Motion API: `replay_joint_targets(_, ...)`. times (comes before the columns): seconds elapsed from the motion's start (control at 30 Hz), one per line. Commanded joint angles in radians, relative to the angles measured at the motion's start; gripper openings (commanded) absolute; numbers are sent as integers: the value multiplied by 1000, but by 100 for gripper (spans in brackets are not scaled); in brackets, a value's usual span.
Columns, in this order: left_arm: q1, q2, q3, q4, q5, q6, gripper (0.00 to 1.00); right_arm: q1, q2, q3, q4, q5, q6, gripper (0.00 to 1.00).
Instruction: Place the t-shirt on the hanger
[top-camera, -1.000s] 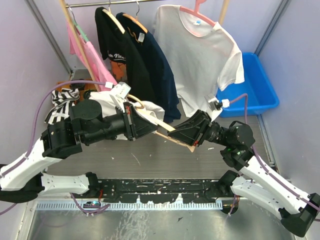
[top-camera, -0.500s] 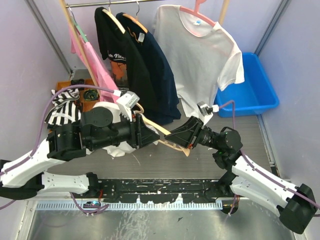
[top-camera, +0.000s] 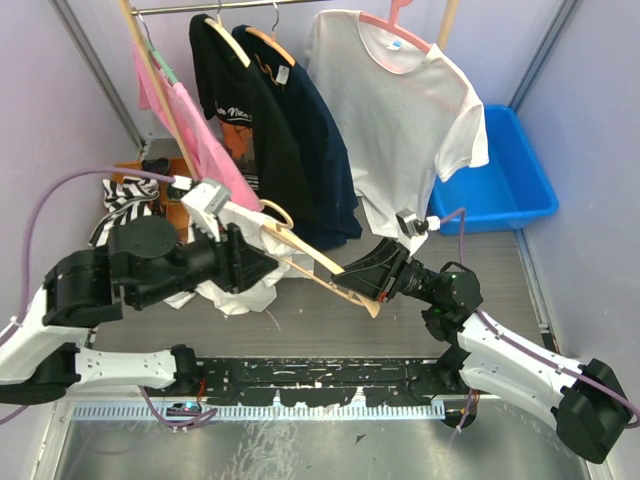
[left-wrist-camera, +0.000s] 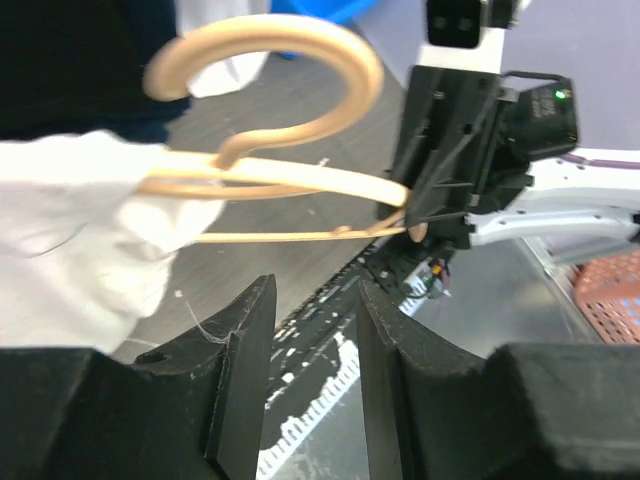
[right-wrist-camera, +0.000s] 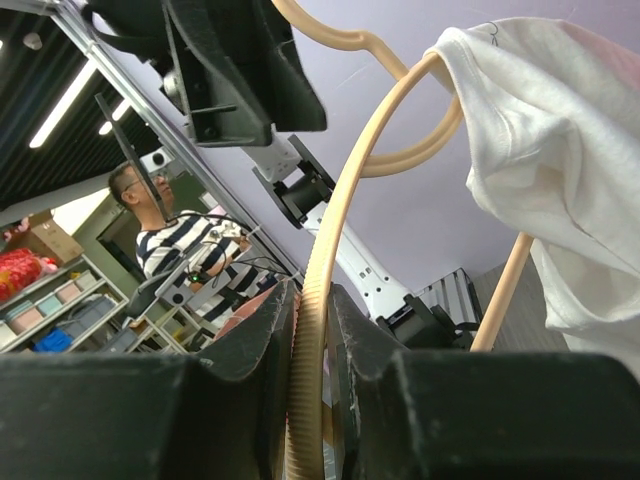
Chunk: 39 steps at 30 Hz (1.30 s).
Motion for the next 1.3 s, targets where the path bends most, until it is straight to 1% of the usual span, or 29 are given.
replay_joint_targets(0.0, -3, -78, -10, -77, -230, 65, 47, -3, -13, 6, 187, 24, 7, 1)
replay_joint_targets(0.07, -3, -95, -46, -50, -278, 103, 51, -4, -11, 4, 192, 23, 8, 1)
replay_joint_targets(0.13, -3, -97, -73, -17, -310, 153, 53, -3, -2, 4, 198, 21, 12, 1)
replay_joint_targets(0.27, -3, -105, -142, 96, -376, 257, 60, -4, 21, 1, 225, 21, 22, 1)
replay_joint_targets(0.37, -3, -119, -209, 160, -443, 302, 63, -3, 40, -4, 248, 21, 30, 1)
replay_joint_targets(0.63, -3, -107, -329, 184, -605, 267, 64, -4, 72, -22, 297, 22, 48, 1)
replay_joint_targets(0.8, -3, -97, -352, 161, -677, 200, 64, -3, 73, -18, 296, 25, 51, 1)
replay_joint_targets(0.87, -4, -102, -365, 170, -681, 197, 64, -3, 77, -11, 299, 21, 55, 1)
replay_joint_targets(1.03, -4, -118, -402, 249, -678, 213, 65, -3, 83, -9, 306, 19, 60, 1)
replay_joint_targets(1.27, 24, -69, -400, 279, -700, 214, 65, -3, 84, -4, 314, 16, 67, 1)
